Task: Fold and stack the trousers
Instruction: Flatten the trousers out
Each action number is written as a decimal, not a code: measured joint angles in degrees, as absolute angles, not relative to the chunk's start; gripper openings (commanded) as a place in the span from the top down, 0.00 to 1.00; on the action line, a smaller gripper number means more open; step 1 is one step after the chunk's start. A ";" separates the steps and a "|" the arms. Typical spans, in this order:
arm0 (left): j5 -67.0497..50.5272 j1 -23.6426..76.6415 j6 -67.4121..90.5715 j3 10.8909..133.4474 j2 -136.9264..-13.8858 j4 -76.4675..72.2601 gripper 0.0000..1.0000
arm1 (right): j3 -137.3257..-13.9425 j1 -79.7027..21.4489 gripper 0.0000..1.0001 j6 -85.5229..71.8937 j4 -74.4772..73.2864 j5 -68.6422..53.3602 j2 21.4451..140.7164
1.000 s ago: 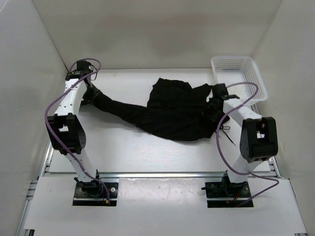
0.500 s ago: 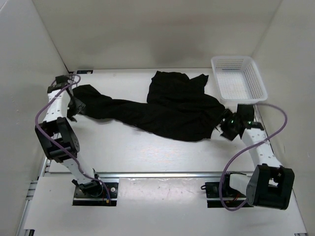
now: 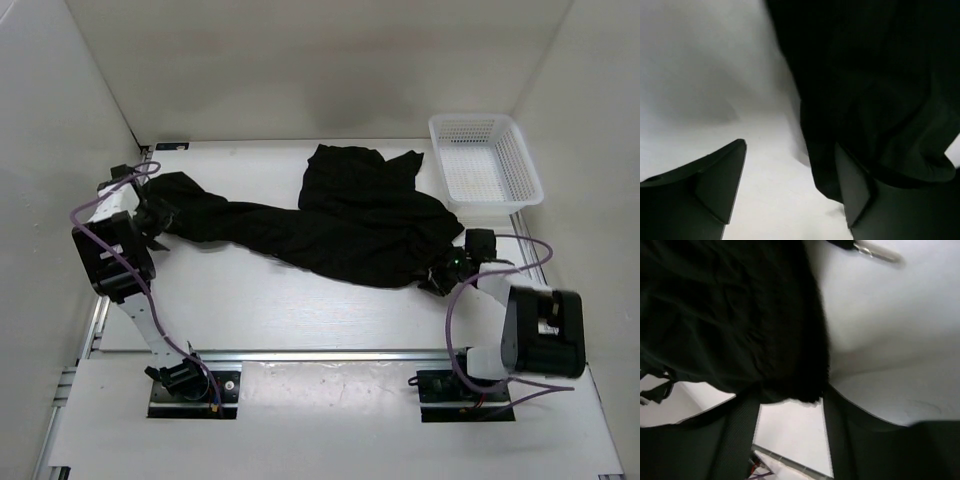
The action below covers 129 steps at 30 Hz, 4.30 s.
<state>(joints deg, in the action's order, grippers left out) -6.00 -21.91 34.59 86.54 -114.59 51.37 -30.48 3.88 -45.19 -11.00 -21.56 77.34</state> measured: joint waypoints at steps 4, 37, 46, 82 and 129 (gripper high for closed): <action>-8.60 -22.06 34.83 87.22 -115.33 49.63 0.63 | -32.88 3.33 0.94 -46.37 -6.61 -21.82 83.88; -6.33 -24.80 33.47 81.71 -115.15 51.03 0.13 | -40.80 15.64 1.00 -34.48 -35.99 -12.10 61.41; -5.28 -23.77 35.75 89.14 -120.73 51.31 0.90 | -40.80 15.75 1.00 -34.46 -35.99 -12.43 61.39; 5.15 -19.97 28.64 96.01 -95.72 60.55 0.09 | -50.76 15.73 0.04 -33.87 -51.81 -8.49 50.30; -0.05 24.14 23.20 109.30 -124.36 57.87 0.90 | -54.43 5.85 1.00 -29.76 -25.26 -8.36 95.29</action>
<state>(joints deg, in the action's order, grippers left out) -0.05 24.14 23.20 109.30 -124.36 57.87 -54.43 5.85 -29.76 -25.26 -8.36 95.29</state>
